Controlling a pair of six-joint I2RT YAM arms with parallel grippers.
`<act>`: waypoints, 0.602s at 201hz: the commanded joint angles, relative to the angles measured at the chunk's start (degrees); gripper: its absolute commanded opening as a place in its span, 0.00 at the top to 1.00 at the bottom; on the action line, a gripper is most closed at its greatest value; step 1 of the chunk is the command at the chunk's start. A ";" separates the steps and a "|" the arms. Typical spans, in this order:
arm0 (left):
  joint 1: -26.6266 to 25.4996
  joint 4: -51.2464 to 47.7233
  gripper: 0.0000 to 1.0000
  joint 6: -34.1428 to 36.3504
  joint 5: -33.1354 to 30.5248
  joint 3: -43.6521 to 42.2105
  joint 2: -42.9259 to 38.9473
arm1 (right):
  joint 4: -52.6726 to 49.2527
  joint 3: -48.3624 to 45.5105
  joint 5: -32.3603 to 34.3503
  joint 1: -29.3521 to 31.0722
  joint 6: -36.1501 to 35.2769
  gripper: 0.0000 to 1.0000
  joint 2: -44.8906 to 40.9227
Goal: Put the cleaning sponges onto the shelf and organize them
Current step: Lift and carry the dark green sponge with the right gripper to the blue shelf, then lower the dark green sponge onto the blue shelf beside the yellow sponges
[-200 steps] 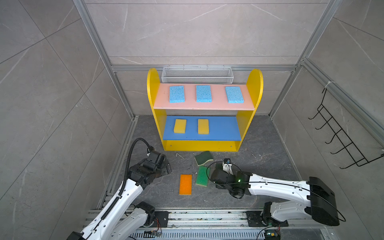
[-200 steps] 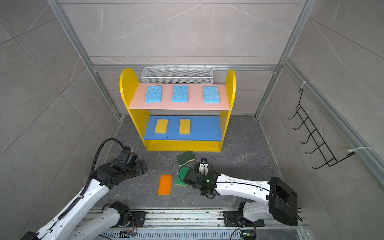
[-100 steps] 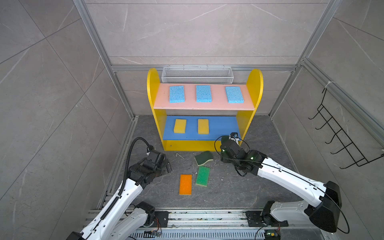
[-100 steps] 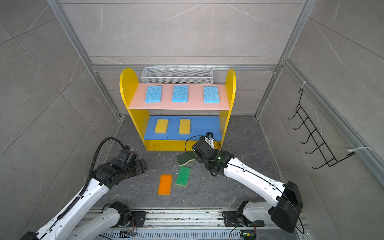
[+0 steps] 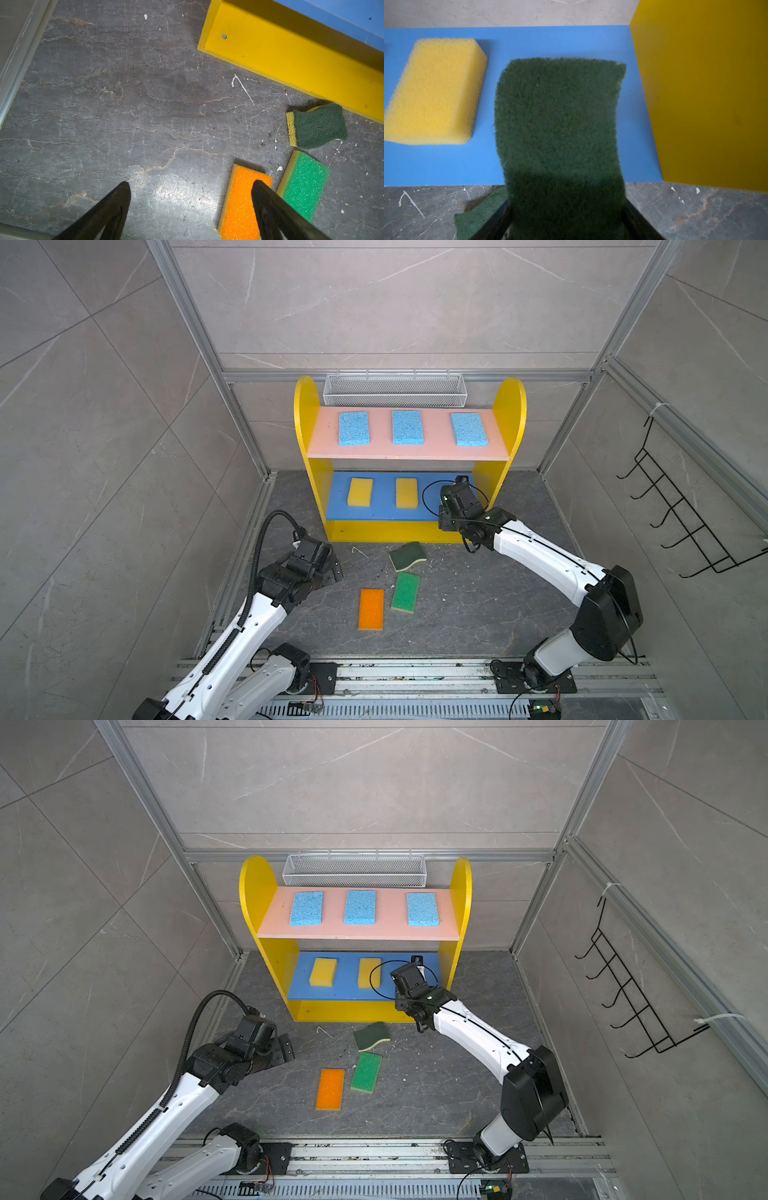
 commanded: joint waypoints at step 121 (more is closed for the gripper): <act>0.00 1.72 0.07 -0.08 -1.64 3.58 2.80 | 7.02 4.03 -3.57 -6.20 -4.27 0.30 8.20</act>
